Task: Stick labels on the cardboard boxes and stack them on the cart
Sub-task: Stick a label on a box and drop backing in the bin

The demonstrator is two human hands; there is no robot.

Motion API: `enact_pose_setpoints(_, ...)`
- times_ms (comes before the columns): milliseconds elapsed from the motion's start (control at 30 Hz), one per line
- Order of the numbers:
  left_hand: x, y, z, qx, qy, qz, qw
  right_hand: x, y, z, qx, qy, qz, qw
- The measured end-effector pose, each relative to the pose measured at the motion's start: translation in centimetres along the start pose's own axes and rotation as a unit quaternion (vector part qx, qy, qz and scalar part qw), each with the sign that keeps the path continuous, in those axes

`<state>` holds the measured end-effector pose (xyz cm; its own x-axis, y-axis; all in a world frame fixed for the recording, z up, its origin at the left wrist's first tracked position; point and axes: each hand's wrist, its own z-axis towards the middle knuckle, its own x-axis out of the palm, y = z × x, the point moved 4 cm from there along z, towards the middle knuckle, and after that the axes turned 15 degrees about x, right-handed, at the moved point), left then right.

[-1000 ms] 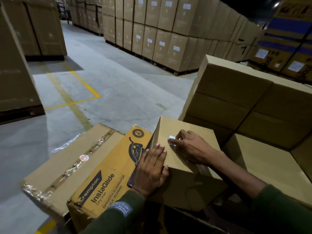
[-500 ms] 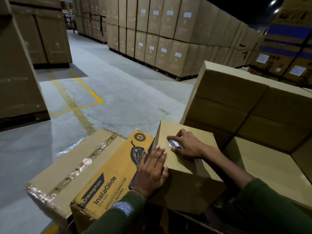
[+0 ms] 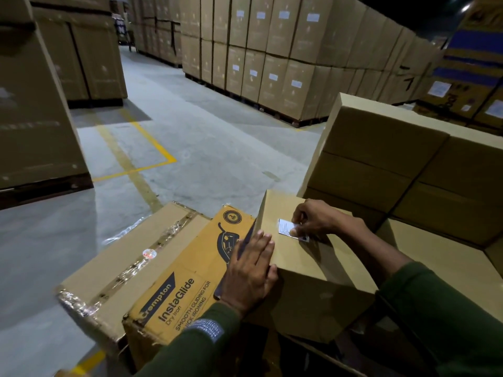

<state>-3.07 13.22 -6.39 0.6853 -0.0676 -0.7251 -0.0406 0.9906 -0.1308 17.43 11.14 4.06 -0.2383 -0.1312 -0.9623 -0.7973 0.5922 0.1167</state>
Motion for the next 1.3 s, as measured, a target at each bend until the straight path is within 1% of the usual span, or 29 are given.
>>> enact_pose_setpoints(200,0.2,0.0,0.0,0.004,-0.021,0.006,1.000,-0.3,0.3,0.4,0.006,0.046,-0.025,0.999)
enact_pose_setpoints(433,0.2,-0.2,0.0,0.013,-0.043,0.012,0.999,-0.1,0.3,0.8,0.011,0.044,-0.019,0.999)
enact_pose_setpoints(533,0.1,-0.1,0.0,0.011,-0.049,0.013,0.999,-0.3,0.8,0.9,0.006,0.050,-0.038,0.998)
enact_pose_setpoints(767,-0.1,-0.4,0.0,0.010,-0.049,0.019,0.999,0.0,0.8,1.3,0.015,0.088,-0.039,0.995)
enact_pose_setpoints(933,0.1,-0.3,0.0,0.004,-0.040,0.016,0.999,-0.2,0.8,0.9,0.022,0.089,-0.021,0.996)
enact_pose_setpoints(1033,0.0,-0.3,0.1,0.001,-0.038,0.013,0.999,-0.1,0.6,0.7,0.024,0.080,-0.015,0.996)
enact_pose_setpoints(1200,-0.1,-0.3,0.1,-0.002,-0.028,0.016,0.999,-0.3,-0.2,-0.2,0.032,0.017,0.031,0.999)
enact_pose_setpoints(1233,-0.1,-0.3,0.1,-0.002,-0.028,0.015,0.999,-0.5,-0.6,-0.4,0.030,-0.004,0.051,0.998)
enact_pose_setpoints(1267,0.0,-0.3,0.0,-0.002,-0.029,0.015,0.999,-0.8,-1.0,-0.8,0.025,-0.028,0.095,0.995)
enact_pose_setpoints(1300,0.0,-0.3,0.0,-0.003,-0.029,0.014,0.999,-0.8,-1.6,-1.3,0.023,-0.045,0.170,0.984)
